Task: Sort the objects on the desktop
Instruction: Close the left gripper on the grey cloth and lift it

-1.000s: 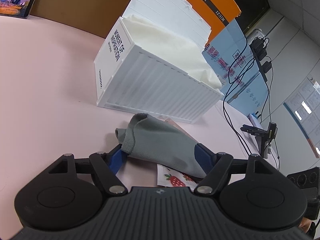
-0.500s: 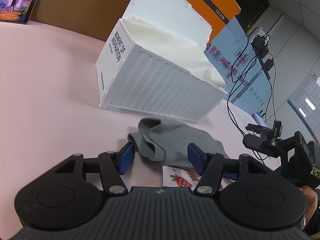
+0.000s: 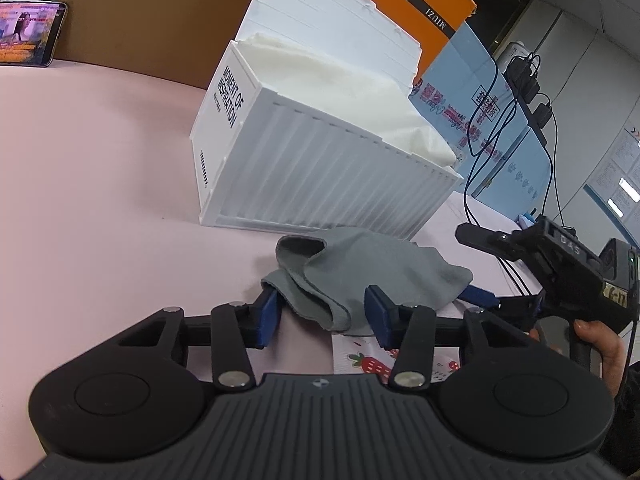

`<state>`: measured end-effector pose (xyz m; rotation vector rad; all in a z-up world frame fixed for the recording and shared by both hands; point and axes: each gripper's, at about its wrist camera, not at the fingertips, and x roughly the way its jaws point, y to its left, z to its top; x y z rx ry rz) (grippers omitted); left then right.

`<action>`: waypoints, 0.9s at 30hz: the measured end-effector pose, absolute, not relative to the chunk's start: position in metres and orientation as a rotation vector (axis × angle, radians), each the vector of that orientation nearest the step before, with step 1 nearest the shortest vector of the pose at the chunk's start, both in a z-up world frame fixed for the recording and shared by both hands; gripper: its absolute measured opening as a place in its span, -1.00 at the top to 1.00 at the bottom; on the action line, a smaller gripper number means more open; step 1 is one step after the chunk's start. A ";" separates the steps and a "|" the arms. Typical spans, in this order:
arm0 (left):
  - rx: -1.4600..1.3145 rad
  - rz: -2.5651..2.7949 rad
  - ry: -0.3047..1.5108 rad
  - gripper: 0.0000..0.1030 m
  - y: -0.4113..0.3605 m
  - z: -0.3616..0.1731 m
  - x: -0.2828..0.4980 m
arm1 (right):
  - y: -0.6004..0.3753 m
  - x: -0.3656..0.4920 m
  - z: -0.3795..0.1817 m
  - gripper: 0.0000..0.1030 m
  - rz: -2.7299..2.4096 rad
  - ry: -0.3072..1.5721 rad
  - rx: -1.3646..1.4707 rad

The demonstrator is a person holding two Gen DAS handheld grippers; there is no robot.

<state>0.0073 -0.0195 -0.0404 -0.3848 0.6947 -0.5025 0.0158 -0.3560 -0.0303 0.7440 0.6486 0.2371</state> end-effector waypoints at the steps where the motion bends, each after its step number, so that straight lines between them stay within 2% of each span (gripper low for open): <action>1: -0.383 -0.501 0.694 0.17 -0.020 -0.040 0.007 | -0.358 0.019 -0.031 -0.55 0.221 0.640 0.725; 4: -0.383 -0.496 0.693 0.21 -0.021 -0.040 0.008 | -0.360 0.028 -0.033 -0.45 0.237 0.645 0.704; 6: -0.390 -0.495 0.691 0.25 -0.021 -0.040 0.010 | -0.357 0.029 -0.033 -0.13 0.255 0.655 0.688; 8: -0.397 -0.501 0.692 0.25 -0.022 -0.040 0.011 | -0.355 0.028 -0.036 -0.04 0.285 0.661 0.695; 11: -0.400 -0.502 0.692 0.25 -0.023 -0.039 0.014 | -0.355 0.025 -0.042 0.21 0.335 0.674 0.735; 17: -0.389 -0.495 0.662 0.59 -0.020 -0.034 0.013 | -0.354 0.020 -0.043 0.69 0.347 0.661 0.708; 20: -0.378 -0.505 0.644 0.62 -0.020 -0.030 0.010 | -0.356 0.016 -0.040 0.75 0.355 0.646 0.693; 27: -0.353 -0.535 0.602 0.64 -0.023 -0.017 0.003 | -0.363 0.001 -0.032 0.75 0.334 0.590 0.691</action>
